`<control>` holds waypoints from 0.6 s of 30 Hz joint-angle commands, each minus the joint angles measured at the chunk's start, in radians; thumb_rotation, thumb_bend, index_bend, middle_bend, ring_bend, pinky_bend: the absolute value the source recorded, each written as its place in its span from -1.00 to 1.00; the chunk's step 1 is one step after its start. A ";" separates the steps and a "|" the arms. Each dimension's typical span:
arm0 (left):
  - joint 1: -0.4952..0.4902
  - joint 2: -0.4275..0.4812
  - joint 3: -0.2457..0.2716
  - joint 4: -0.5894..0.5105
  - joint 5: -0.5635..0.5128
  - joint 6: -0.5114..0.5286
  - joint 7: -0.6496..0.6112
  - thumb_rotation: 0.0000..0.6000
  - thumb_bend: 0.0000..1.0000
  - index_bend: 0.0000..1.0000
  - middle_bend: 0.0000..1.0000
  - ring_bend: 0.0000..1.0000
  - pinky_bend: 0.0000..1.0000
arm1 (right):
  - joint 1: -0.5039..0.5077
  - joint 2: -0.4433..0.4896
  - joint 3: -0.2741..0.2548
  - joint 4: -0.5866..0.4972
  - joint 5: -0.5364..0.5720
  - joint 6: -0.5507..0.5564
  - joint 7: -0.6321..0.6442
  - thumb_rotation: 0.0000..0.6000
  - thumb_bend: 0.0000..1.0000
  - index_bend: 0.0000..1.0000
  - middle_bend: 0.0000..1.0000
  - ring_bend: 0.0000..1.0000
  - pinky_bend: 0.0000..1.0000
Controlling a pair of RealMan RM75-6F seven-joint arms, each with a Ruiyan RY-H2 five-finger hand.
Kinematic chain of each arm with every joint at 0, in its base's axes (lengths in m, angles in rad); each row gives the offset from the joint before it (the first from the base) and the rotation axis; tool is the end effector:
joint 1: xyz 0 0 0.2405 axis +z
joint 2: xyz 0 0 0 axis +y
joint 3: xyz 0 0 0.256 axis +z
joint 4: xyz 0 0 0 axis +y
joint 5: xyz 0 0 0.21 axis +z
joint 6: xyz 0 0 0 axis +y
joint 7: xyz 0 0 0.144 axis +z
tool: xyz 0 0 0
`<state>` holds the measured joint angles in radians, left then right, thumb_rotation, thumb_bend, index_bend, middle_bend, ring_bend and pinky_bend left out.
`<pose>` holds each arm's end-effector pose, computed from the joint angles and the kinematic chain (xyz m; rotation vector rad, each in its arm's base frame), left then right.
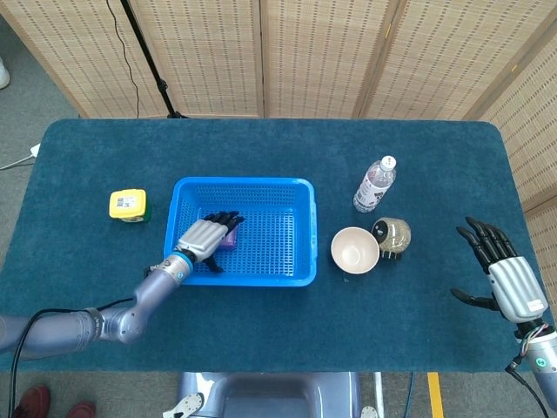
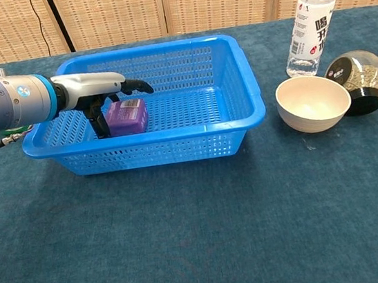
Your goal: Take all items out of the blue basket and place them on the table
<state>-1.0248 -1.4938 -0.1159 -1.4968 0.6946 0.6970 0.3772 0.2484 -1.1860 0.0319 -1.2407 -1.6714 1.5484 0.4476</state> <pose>-0.1124 0.3681 -0.0370 -2.0407 -1.1712 -0.6882 -0.3164 -0.2347 0.1704 1.5663 -0.8368 1.2220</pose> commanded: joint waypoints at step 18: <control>-0.038 -0.076 0.016 0.061 -0.065 0.057 0.075 1.00 -0.70 -0.99 -1.00 -1.00 -0.53 | 0.002 0.002 0.000 0.001 0.002 -0.005 0.005 1.00 -1.00 -1.00 -1.00 -1.00 -0.87</control>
<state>-1.0598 -1.5652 -0.0999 -1.4410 0.6346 0.7571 0.4504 0.2500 -1.1842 0.0319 -1.2396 -1.6697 1.5435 0.4529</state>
